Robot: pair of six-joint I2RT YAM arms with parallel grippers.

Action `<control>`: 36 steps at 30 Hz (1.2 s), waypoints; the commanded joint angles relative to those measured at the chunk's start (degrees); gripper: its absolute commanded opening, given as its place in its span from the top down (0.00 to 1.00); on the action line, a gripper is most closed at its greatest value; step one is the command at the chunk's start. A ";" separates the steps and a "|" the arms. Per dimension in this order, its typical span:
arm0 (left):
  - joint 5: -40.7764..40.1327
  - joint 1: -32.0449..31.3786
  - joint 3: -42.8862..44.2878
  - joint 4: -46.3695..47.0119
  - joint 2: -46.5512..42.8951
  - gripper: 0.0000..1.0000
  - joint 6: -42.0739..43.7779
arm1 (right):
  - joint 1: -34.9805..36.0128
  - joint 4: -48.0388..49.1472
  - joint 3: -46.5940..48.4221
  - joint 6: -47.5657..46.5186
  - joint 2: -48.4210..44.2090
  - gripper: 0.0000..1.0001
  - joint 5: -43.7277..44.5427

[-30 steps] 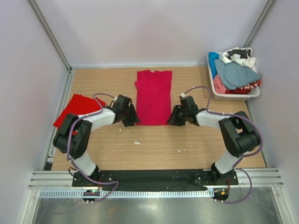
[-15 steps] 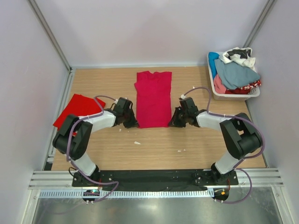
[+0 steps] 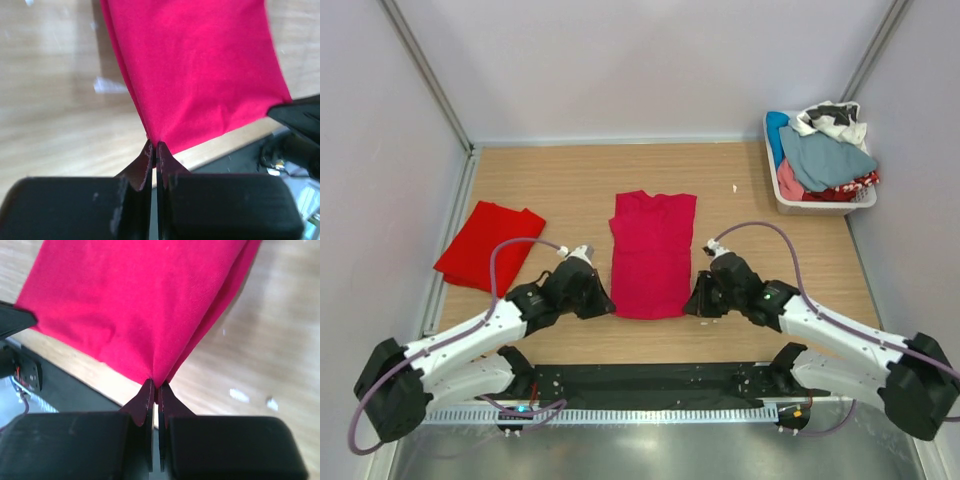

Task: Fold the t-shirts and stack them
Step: Fold the tshirt

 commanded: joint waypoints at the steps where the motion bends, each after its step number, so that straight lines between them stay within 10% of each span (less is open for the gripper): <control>1: -3.46 -4.10 -1.97 -7.02 -8.13 1.00 -6.35 | 2.73 -7.16 -2.41 4.82 -8.88 0.99 2.80; 12: -3.64 -10.09 4.00 -12.42 -15.54 1.00 -9.44 | 3.79 -20.63 6.27 2.89 -18.68 0.99 7.36; 25: -5.04 -6.75 15.69 -10.64 -2.44 1.00 -6.81 | 3.62 -21.34 22.80 -6.07 -2.78 0.99 27.58; 36: -2.32 1.95 23.07 -11.61 3.97 1.00 -2.85 | -3.49 -12.38 27.02 -12.05 5.31 0.99 24.08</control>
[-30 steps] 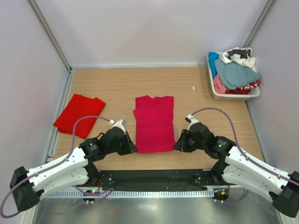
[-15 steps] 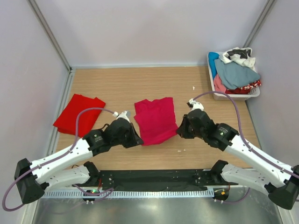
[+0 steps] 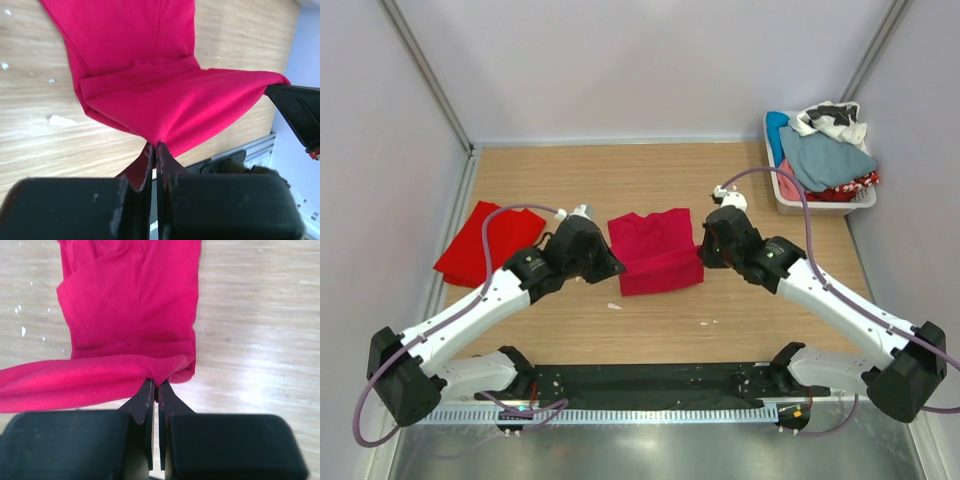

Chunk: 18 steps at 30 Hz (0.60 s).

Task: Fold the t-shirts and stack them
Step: Fold the tshirt

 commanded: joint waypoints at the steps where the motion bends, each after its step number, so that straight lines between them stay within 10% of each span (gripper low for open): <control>1: 1.40 2.80 2.88 0.15 2.12 1.00 2.81 | -3.78 6.69 2.98 -4.09 2.63 0.99 -1.84; 18: 8.08 14.67 11.58 2.70 16.54 1.00 7.73 | -13.46 14.07 13.61 -7.79 19.94 0.99 -11.52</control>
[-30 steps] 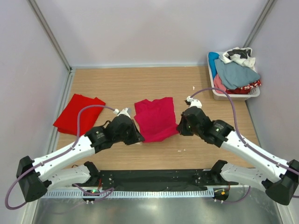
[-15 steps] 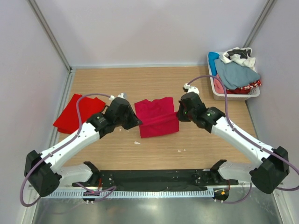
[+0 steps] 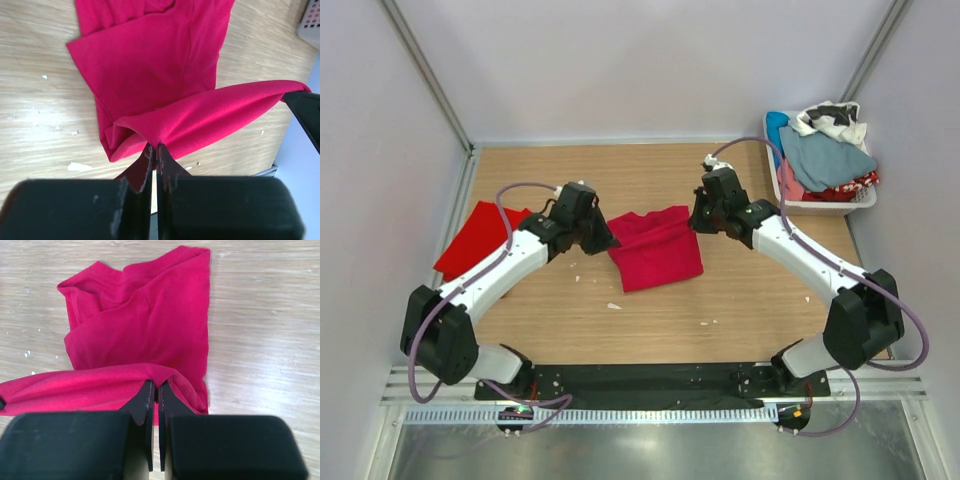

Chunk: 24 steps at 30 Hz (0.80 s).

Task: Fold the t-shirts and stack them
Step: Fold the tshirt

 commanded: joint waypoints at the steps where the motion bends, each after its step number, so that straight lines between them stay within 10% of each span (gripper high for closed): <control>1: 2.12 2.28 2.51 1.24 1.54 1.00 2.33 | -1.83 4.24 3.85 -1.69 1.94 0.99 -1.23; 18: 3.53 7.56 15.34 1.68 18.06 0.95 4.88 | -6.40 11.16 15.98 -1.96 20.04 0.96 -4.04; 20: 2.83 8.34 17.27 1.50 19.91 0.79 5.32 | -6.67 12.50 17.29 -1.78 23.19 0.59 -3.87; 21: 2.65 8.61 17.80 1.50 20.62 0.50 5.50 | -6.67 12.59 19.13 -1.35 24.34 0.45 -3.35; 24: 1.16 10.02 19.21 0.89 22.73 0.47 5.94 | -6.93 13.90 19.76 -1.26 26.11 0.31 -2.55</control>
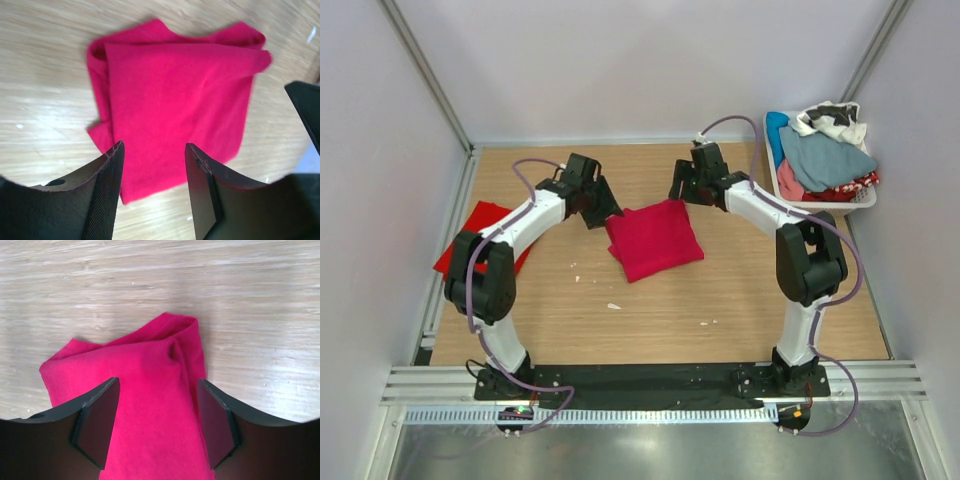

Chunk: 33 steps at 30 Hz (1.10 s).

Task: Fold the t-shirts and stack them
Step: Fold the tshirt, then neatly place the folded tshirt to the corner

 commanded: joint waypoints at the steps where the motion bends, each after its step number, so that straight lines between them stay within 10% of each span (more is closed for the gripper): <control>1: -2.23 1.95 2.49 0.41 0.55 0.47 1.61 | -0.61 4.90 2.30 -0.14 0.04 0.30 0.40; 19: 0.83 -0.15 -15.68 10.84 -6.31 0.28 0.48 | -6.14 8.24 -17.56 -1.64 -8.93 0.22 -17.78; 33: 3.91 -0.33 -19.57 18.95 -1.13 0.37 -3.39 | -12.92 23.98 -24.34 5.13 -0.68 0.30 -36.26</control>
